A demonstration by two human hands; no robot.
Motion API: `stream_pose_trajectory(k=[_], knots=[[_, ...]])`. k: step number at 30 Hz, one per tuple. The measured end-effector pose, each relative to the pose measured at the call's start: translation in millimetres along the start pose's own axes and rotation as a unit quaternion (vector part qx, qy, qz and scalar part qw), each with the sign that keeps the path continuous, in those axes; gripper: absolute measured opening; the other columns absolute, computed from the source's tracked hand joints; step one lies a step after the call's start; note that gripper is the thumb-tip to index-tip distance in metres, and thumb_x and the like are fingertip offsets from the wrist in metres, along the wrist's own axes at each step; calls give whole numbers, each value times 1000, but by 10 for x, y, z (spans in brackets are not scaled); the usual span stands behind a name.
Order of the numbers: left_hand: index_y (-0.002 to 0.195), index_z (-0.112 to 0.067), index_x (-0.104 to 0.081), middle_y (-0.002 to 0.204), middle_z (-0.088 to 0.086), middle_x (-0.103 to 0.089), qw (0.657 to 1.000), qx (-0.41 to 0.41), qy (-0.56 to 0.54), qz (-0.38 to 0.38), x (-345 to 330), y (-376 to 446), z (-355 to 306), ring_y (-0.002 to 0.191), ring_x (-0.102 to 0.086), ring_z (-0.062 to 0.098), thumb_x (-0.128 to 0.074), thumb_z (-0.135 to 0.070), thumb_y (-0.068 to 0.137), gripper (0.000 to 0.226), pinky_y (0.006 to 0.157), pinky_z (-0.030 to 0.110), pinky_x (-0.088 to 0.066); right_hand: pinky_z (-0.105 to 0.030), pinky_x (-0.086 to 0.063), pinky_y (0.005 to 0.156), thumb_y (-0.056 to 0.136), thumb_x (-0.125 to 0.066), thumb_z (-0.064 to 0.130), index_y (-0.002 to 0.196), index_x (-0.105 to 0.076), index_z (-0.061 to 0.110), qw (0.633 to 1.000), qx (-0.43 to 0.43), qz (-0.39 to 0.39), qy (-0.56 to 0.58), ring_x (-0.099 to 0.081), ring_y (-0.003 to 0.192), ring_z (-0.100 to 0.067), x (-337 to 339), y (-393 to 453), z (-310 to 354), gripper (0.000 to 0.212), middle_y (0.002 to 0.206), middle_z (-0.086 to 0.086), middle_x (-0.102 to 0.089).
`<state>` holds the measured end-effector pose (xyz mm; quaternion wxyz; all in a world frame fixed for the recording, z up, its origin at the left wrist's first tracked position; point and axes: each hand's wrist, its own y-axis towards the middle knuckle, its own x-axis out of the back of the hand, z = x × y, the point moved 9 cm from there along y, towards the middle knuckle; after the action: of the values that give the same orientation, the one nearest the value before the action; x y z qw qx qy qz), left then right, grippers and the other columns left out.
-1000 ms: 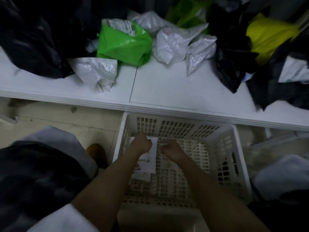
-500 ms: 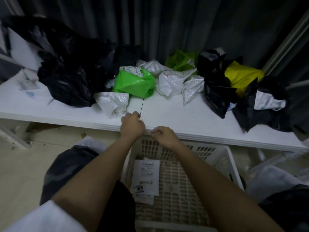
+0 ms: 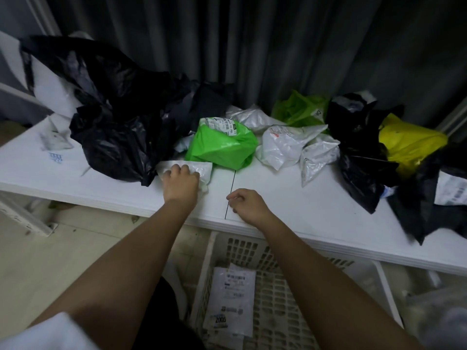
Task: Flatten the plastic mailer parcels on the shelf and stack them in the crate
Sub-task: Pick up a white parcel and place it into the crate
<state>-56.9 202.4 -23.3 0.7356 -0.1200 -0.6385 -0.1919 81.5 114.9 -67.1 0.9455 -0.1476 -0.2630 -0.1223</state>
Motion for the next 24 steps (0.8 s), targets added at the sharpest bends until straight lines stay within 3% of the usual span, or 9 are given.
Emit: stream_pose_trajectory(k=[4, 8, 11, 14, 17, 20, 24], knots=[[124, -19, -56, 126, 8, -52, 997, -18, -37, -59, 188, -130, -53, 121, -42, 31, -49, -19, 94, 32, 93, 37, -36, -25, -45, 81, 92, -54, 12, 97, -69, 15, 1000, 4, 7, 15, -59, 87, -15, 18, -164, -100, 16, 86, 4, -60], [112, -17, -68, 109, 14, -58, 960, -23, -237, -150, 475, -353, -177, 107, -46, 37, -58, -19, 90, 24, 87, 38, -36, -29, -48, 73, 92, -53, 13, 107, -64, 16, 996, -30, 1, 90, -62, 81, -15, 160, -455, -153, 19, 92, -4, -63], [102, -15, -71, 99, 15, -64, 898, -14, -427, -106, 525, -408, -379, 101, -55, 36, -57, -25, 85, 24, 84, 37, -41, -32, -49, 79, 90, -58, 14, 129, -50, 18, 987, -57, -24, 149, -60, 95, -19, 347, -679, -188, 40, 111, -3, -56], [88, -14, -64, 85, 8, -65, 770, 5, -636, -45, 629, -504, -668, 83, -59, 26, -55, -17, 89, 10, 74, 38, -48, -27, -44, 80, 90, -57, 8, 125, -48, 27, 966, -30, -50, 251, -55, 108, -14, 586, -920, -163, 40, 121, 2, -53], [102, -11, -56, 98, 8, -60, 689, 14, -724, 36, 672, -594, -1009, 86, -58, 21, -50, -8, 96, 9, 70, 31, -51, -29, -44, 86, 96, -54, 19, 134, -42, 30, 946, -1, -73, 314, -50, 117, -13, 847, -1132, -152, 41, 125, 10, -54], [117, -9, -52, 114, 10, -58, 666, -6, -741, 86, 722, -665, -1291, 100, -58, 23, -47, -5, 96, 22, 70, 24, -53, -44, -45, 98, 95, -56, 29, 139, -39, 30, 913, -11, -108, 393, -50, 122, -21, 1094, -1256, -264, 47, 135, 5, -50], [110, -7, -54, 108, 8, -61, 676, -22, -731, 96, 712, -704, -1465, 101, -58, 22, -51, -3, 92, 19, 78, 33, -56, -45, -54, 89, 88, -62, 39, 136, -46, 22, 879, -14, -124, 460, -55, 119, -21, 1250, -1290, -370, 54, 133, -3, -54]])
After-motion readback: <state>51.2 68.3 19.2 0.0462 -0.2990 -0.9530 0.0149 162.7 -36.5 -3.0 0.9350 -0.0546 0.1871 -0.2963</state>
